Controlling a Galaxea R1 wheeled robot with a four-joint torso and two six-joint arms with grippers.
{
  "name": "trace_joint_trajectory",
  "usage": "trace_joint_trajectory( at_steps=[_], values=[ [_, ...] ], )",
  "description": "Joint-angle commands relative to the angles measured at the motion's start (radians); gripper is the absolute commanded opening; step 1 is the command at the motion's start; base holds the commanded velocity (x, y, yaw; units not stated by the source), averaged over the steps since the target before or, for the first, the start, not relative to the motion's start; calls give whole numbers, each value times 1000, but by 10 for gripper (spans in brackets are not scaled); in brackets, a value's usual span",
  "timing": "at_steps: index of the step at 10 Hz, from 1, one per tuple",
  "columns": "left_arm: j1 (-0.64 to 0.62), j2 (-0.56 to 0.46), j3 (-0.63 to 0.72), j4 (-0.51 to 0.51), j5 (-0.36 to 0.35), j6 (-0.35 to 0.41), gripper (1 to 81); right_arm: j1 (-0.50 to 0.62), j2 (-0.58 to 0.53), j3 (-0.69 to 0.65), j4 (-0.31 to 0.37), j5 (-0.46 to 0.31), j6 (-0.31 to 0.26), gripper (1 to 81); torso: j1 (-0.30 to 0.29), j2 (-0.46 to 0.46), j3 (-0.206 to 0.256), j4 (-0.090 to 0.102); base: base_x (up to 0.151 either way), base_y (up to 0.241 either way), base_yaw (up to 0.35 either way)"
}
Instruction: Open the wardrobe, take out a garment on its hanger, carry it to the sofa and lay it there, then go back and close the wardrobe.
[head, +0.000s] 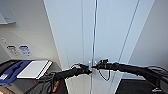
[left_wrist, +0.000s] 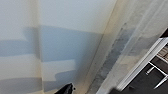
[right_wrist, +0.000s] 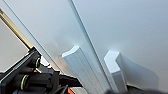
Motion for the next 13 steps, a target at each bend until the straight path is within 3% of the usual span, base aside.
trace_joint_trajectory(
  at_steps=[1, 7, 10, 13],
  values=[
    [-173, 48, 7, 32, -1, 3, 811, 170, 13, 18, 10, -5, -1, 811, 0, 0, 0, 0, 0, 0, 0],
    [-193, 137, -9, 41, -11, 3, 811, 120, 12, 84, 22, 40, 1, 811, 0, 0, 0, 0, 0, 0, 0],
    [-193, 119, 136, 30, -25, 1, 811, 88, -11, 201, 14, 52, -1, 811, 0, 0, 0, 0, 0, 0, 0],
    [-162, 16, 330, 30, -25, 1, 811, 46, -67, 293, 7, 51, -4, 811, 0, 0, 0, 0, 0, 0, 0]
  ],
)
